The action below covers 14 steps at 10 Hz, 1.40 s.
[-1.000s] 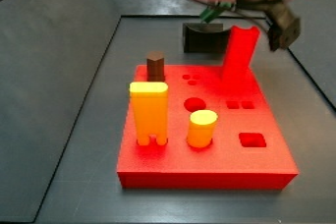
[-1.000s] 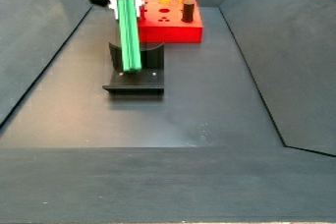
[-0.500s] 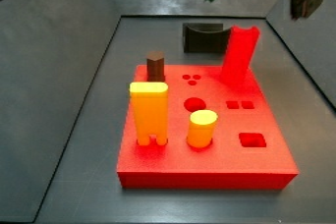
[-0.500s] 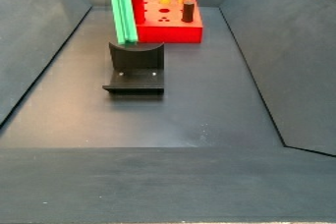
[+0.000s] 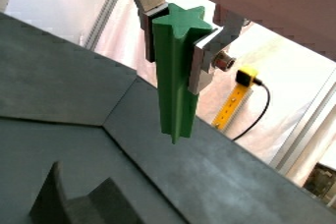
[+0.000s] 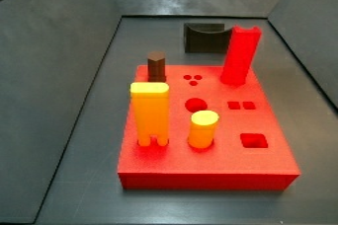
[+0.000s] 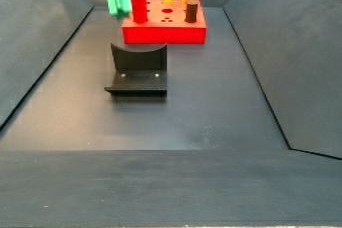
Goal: Pick up the star object. Move up. Place the star object on the fixture. Regrasp the star object. Move to above the board. Insert the star object.
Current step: Move to above the board.
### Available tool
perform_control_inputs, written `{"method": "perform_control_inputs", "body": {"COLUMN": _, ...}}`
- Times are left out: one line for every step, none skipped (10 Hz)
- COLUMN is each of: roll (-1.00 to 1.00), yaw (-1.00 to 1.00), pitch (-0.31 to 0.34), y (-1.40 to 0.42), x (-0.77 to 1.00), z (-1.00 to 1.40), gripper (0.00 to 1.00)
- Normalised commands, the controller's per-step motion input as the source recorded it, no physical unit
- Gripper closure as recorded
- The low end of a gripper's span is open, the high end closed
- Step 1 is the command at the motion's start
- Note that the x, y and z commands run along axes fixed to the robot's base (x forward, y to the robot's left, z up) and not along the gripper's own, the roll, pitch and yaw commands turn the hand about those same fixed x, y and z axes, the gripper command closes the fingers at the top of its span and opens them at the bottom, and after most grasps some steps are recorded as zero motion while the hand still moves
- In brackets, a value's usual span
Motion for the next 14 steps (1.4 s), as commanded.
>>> {"method": "perform_control_inputs", "body": {"roll": -0.02, "yaw": 0.00, "pitch": 0.005, "y": -0.01, "x": 0.04, "z": 0.72, "gripper": 1.00}}
{"method": "perform_control_inputs", "body": {"roll": -0.02, "yaw": -0.01, "pitch": 0.033, "y": -0.01, "x": 0.03, "z": 0.56, "gripper": 1.00}}
{"method": "perform_control_inputs", "body": {"roll": -0.03, "yaw": -0.01, "pitch": 0.053, "y": -0.01, "x": 0.02, "z": 0.45, "gripper": 1.00}}
{"method": "perform_control_inputs", "body": {"roll": -0.04, "yaw": 0.00, "pitch": 0.088, "y": -0.01, "x": 0.02, "z": 0.24, "gripper": 1.00}}
{"method": "perform_control_inputs", "body": {"roll": -1.00, "yaw": -0.09, "pitch": -0.122, "y": -1.00, "x": -0.89, "z": 0.19, "gripper": 1.00}}
{"method": "perform_control_inputs", "body": {"roll": -1.00, "yaw": -0.08, "pitch": -0.140, "y": -1.00, "x": -0.91, "z": 0.20, "gripper": 1.00}}
{"method": "perform_control_inputs", "body": {"roll": -1.00, "yaw": -0.08, "pitch": -0.169, "y": -1.00, "x": -0.99, "z": 0.20, "gripper": 1.00}}
{"method": "perform_control_inputs", "body": {"roll": -1.00, "yaw": -0.08, "pitch": -0.191, "y": -0.96, "x": -1.00, "z": 0.18, "gripper": 1.00}}
{"method": "perform_control_inputs", "body": {"roll": -1.00, "yaw": -0.08, "pitch": -0.216, "y": -0.91, "x": -1.00, "z": 0.18, "gripper": 1.00}}
{"method": "perform_control_inputs", "body": {"roll": -1.00, "yaw": -0.09, "pitch": -0.234, "y": -0.87, "x": -1.00, "z": 0.17, "gripper": 1.00}}
{"method": "perform_control_inputs", "body": {"roll": -1.00, "yaw": -0.09, "pitch": -0.249, "y": -0.80, "x": -1.00, "z": 0.15, "gripper": 1.00}}
{"method": "perform_control_inputs", "body": {"roll": -1.00, "yaw": -0.10, "pitch": -0.260, "y": -0.71, "x": -0.97, "z": 0.14, "gripper": 1.00}}
{"method": "perform_control_inputs", "body": {"roll": -1.00, "yaw": -0.11, "pitch": -0.276, "y": -0.38, "x": -0.63, "z": 0.09, "gripper": 1.00}}
{"method": "perform_control_inputs", "body": {"roll": -1.00, "yaw": -0.12, "pitch": -0.278, "y": -0.19, "x": -0.41, "z": 0.04, "gripper": 1.00}}
